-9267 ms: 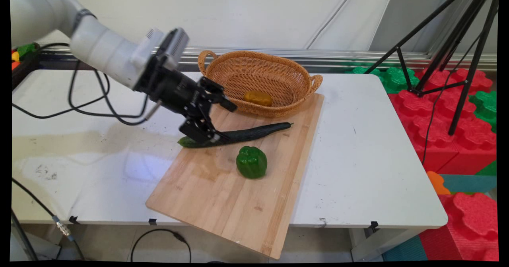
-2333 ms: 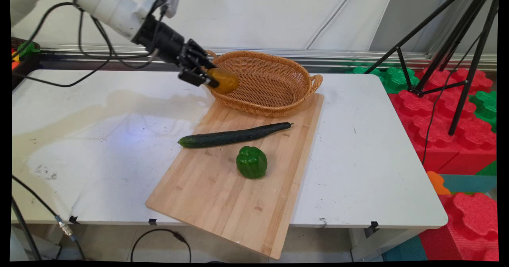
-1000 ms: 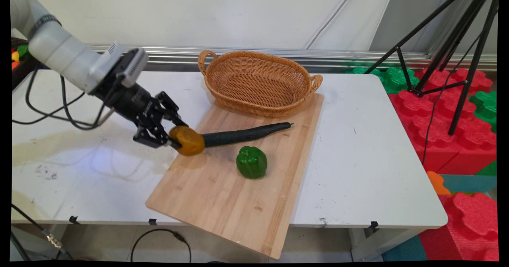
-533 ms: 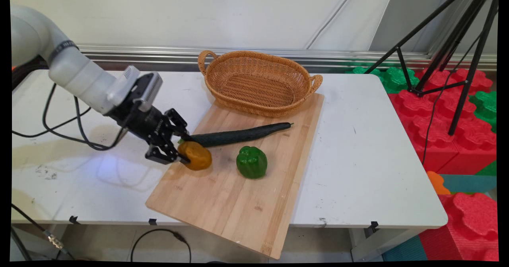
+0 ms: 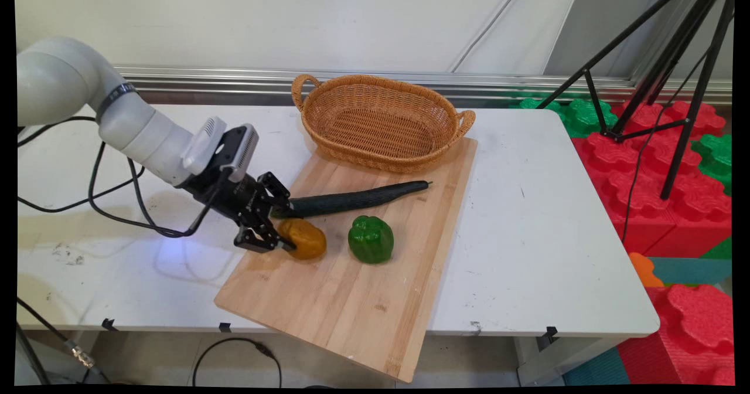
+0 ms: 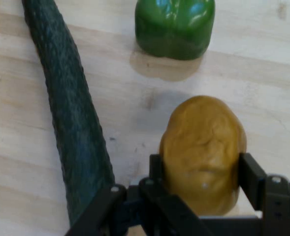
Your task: Place the picked object on the cutting board
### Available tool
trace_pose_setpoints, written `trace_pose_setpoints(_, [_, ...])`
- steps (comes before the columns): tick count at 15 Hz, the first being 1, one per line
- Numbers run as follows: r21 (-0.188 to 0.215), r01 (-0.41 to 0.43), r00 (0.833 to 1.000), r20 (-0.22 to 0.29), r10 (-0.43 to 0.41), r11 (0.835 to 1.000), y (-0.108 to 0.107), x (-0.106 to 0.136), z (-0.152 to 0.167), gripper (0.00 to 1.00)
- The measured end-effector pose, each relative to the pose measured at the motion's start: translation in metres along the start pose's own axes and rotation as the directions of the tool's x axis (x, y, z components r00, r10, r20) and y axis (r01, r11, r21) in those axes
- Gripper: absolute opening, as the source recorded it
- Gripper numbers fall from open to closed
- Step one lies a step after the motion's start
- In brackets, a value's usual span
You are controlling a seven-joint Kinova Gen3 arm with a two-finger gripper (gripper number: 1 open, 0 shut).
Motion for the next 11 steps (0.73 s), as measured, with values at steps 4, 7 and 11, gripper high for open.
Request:
trace_pose_setpoints(4, [0.012,0.005,1.000,-0.016,-0.005,1.000,0.0019,0.0011,0.0057,0.00])
trace_pose_setpoints(7, [0.017,0.005,1.000,-0.030,-0.004,1.000,0.0041,0.0021,0.0034,1.00])
trace_pose_setpoints(11, [0.022,0.004,0.999,-0.046,-0.003,1.000,0.0070,0.0027,-0.0041,1.00])
